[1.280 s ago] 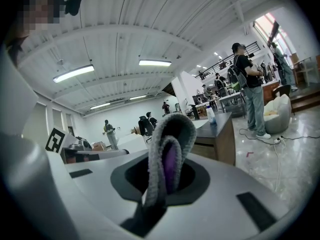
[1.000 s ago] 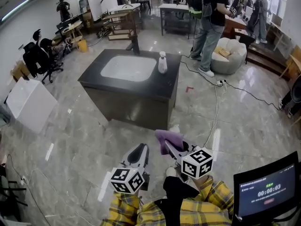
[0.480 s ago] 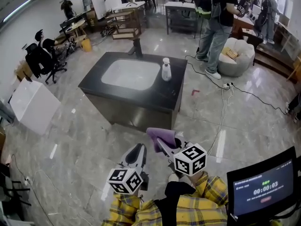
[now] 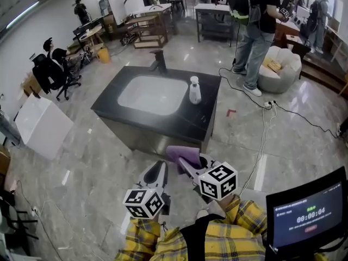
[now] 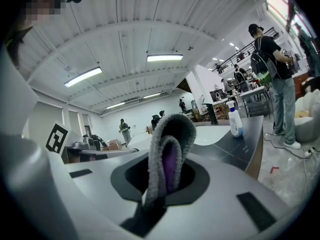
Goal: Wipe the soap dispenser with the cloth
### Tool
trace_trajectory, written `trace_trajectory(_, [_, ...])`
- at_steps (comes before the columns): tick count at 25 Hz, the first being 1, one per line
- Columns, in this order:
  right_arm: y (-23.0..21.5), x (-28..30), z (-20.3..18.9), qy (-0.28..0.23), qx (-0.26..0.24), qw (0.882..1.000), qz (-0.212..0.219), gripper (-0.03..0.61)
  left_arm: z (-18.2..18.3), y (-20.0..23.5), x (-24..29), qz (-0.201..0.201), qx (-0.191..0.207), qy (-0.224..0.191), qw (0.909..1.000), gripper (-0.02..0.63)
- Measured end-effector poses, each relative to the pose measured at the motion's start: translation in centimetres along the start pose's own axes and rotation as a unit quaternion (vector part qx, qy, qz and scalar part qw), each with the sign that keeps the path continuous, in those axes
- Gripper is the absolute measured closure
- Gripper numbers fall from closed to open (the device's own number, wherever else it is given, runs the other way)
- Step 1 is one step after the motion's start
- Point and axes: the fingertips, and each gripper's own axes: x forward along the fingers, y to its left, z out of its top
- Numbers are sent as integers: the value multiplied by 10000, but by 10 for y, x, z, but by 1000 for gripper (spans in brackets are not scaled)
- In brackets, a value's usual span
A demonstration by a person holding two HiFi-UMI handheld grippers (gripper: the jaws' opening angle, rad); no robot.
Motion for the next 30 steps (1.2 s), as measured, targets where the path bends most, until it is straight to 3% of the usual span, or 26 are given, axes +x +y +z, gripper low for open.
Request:
trace_trajectory(15, [-41,39,15,33,-60,10000,18,531,11,27,62,-60,-65,48,9999,565])
trace_trajectory(23, [-61,77,40,-150,56,9988,-452,531,41,54,103,-662,89,228,9975,565])
trace_trajectory(30, [-72,120,43,-155,190,9965,-800,531,59,98,127,-935,85,386,9948,565])
